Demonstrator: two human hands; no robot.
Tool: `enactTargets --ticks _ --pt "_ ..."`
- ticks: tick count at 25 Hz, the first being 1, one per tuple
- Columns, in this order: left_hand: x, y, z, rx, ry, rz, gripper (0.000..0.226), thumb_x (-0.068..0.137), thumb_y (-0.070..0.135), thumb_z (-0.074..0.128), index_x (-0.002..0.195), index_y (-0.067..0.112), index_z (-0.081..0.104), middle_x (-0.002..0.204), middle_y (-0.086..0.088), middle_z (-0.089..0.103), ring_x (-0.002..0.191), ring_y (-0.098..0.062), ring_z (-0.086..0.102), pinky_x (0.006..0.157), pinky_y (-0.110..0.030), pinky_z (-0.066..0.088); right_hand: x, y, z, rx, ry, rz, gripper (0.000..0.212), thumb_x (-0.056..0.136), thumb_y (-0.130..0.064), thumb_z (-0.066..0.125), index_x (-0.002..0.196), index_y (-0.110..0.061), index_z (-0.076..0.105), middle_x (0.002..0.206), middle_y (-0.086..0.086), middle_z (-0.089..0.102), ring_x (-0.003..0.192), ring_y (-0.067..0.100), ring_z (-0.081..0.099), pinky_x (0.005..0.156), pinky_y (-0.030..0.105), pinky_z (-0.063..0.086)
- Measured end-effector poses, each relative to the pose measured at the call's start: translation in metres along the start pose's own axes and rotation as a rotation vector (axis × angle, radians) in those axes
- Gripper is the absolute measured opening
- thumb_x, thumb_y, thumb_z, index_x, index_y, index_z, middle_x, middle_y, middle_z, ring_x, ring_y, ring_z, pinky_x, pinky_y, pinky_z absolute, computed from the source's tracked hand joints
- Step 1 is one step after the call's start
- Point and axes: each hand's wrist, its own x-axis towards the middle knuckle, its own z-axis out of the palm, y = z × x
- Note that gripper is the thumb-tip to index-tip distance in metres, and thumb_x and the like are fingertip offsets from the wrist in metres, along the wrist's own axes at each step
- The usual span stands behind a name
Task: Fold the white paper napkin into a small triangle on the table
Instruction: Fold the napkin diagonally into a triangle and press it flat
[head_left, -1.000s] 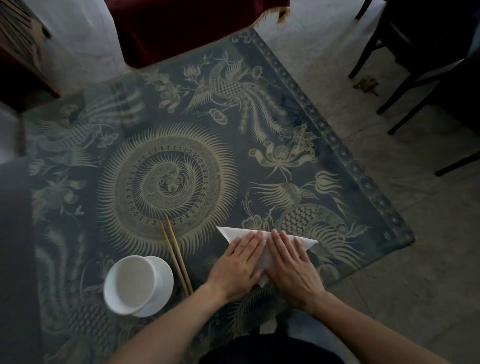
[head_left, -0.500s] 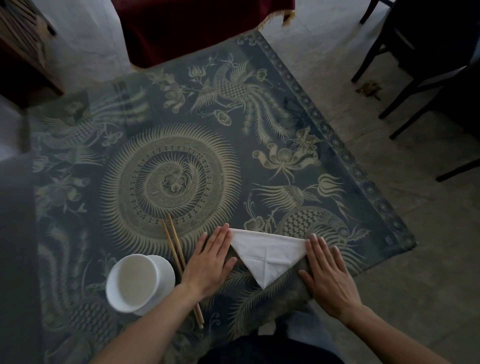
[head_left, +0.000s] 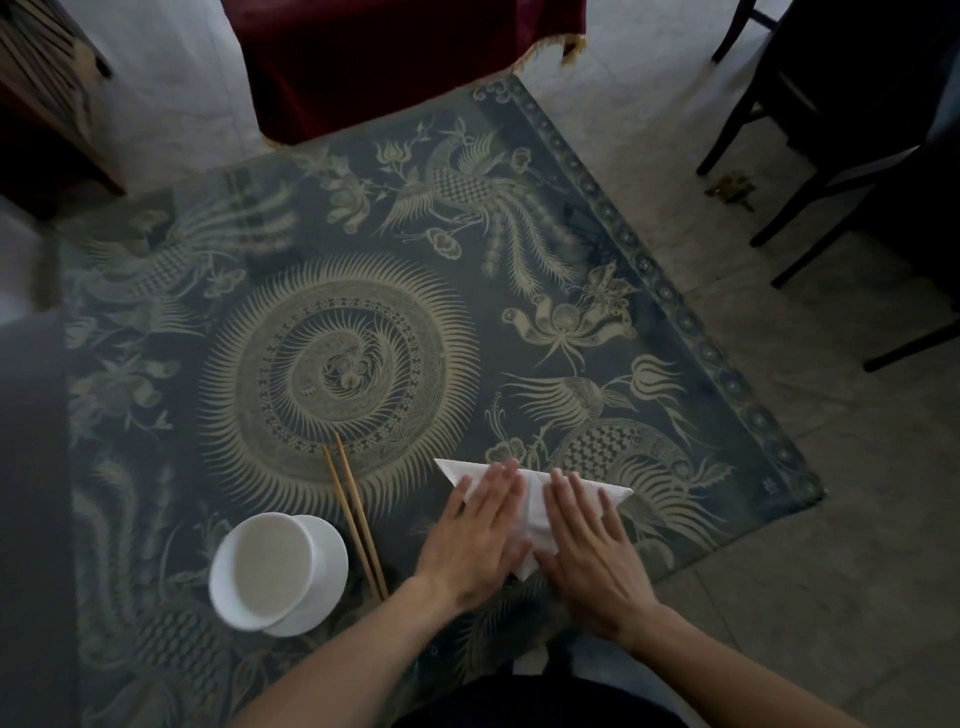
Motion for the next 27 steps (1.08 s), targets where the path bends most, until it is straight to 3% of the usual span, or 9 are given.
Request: enactTargets --ticks 2,7,13,17,22,27 --pt "0.004 0.011 0.006 -0.004 -0.02 -0.017 0.062 0.103 0.042 0.013 0.155 0.01 0.003 0.163 -0.006 -0.006 0.15 -0.021 -0.009 0.117 -0.045 -0.002 0.004 -0.007 0.006 -0.005 -0.035 -0.034 0.064 0.1 -0.039 0.024 0.151 -0.001 0.015 0.16 0.017 0.01 0.148 0.029 0.006 0.114 0.05 0.011" --pt "-0.013 -0.014 0.01 0.017 -0.062 -0.07 0.067 0.1 0.053 0.007 0.153 0.016 -0.011 0.161 0.0 -0.019 0.147 -0.017 -0.022 0.117 -0.046 -0.009 -0.01 0.017 0.018 -0.015 -0.081 0.011 0.072 0.099 -0.054 0.022 0.153 -0.009 0.01 0.162 0.012 0.006 0.149 0.027 0.001 0.115 0.051 0.008" --pt "-0.033 -0.039 0.007 0.082 -0.047 -0.153 0.067 0.101 0.052 0.01 0.155 0.013 0.001 0.163 -0.004 -0.007 0.15 -0.022 -0.006 0.116 -0.052 0.001 -0.021 0.037 0.017 -0.033 -0.108 0.059 0.076 0.097 -0.062 0.023 0.154 -0.013 0.01 0.162 0.009 0.006 0.149 0.025 0.002 0.116 0.053 0.009" --pt "-0.031 -0.034 0.005 0.062 -0.027 -0.172 0.069 0.102 0.053 0.015 0.155 0.012 0.001 0.164 -0.005 -0.007 0.15 -0.022 -0.007 0.116 -0.052 0.0 -0.02 0.033 0.011 -0.037 -0.086 0.066 0.078 0.096 -0.061 0.027 0.154 -0.011 0.009 0.162 0.011 0.004 0.149 0.026 -0.001 0.116 0.054 0.009" --pt "-0.037 0.003 0.019 0.068 -0.046 0.109 0.072 0.1 0.055 0.027 0.155 0.01 0.015 0.163 -0.008 0.013 0.15 -0.023 0.008 0.115 -0.048 0.008 -0.024 0.005 0.01 -0.079 -0.085 -0.237 0.078 0.093 -0.058 0.04 0.149 -0.006 0.028 0.157 0.014 0.026 0.146 0.029 0.017 0.111 0.05 0.016" --pt "-0.056 -0.002 0.022 0.11 -0.082 0.082 0.069 0.097 0.055 0.036 0.152 0.015 0.028 0.16 -0.005 0.023 0.147 -0.022 0.02 0.111 -0.05 0.014 -0.034 0.014 0.008 -0.129 -0.114 -0.271 0.07 0.092 -0.053 0.044 0.15 -0.016 0.032 0.157 0.01 0.026 0.144 0.03 0.022 0.11 0.049 0.018"
